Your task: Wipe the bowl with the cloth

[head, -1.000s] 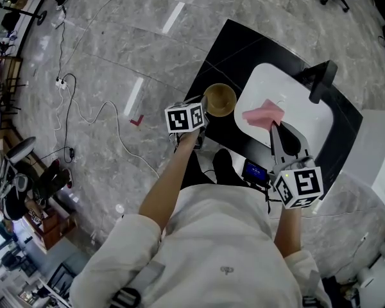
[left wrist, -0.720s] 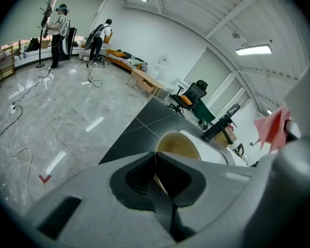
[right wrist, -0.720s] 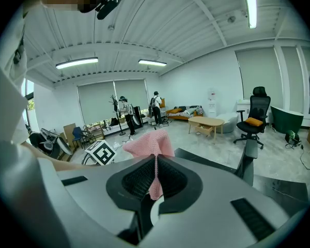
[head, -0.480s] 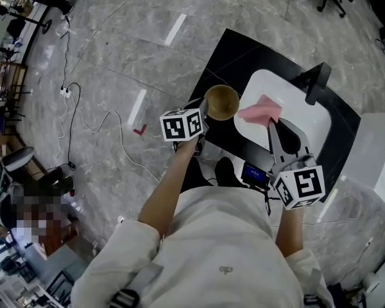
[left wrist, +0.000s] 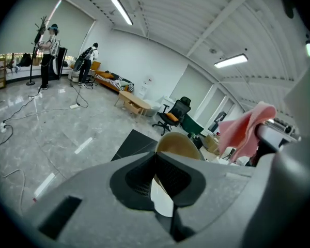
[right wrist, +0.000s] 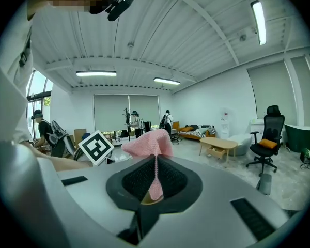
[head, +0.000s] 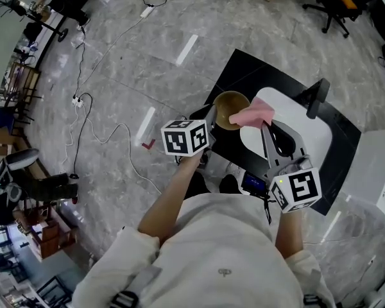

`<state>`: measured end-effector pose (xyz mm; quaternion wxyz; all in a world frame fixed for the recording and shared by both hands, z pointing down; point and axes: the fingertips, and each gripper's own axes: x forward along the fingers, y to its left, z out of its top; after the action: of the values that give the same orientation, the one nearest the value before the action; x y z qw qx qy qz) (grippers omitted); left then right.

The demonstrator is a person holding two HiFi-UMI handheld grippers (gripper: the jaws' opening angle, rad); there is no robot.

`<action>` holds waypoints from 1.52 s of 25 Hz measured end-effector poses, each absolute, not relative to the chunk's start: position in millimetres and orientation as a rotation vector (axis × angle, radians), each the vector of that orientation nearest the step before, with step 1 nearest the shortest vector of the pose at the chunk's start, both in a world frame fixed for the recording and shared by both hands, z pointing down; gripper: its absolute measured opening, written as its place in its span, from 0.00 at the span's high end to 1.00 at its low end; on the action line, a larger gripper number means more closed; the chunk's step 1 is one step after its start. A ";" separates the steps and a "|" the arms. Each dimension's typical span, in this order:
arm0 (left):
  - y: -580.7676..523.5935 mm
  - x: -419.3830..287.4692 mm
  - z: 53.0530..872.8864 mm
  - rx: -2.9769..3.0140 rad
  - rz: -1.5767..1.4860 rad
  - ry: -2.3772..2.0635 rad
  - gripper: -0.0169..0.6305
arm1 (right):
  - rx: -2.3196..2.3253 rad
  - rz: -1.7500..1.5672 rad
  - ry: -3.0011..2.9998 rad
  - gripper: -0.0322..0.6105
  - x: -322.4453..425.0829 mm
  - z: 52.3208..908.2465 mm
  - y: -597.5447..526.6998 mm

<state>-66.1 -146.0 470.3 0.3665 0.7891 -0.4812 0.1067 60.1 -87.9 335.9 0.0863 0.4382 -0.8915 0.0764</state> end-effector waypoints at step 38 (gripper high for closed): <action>-79.2 -27.0 394.6 2.330 0.386 -1.155 0.94 | 1.161 -0.075 -2.140 0.93 27.8 401.7 -101.2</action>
<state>-27.0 -79.2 394.6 0.2536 0.8573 -0.4248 0.1421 27.8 -101.2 401.7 0.3456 0.4472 -0.8245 -0.0288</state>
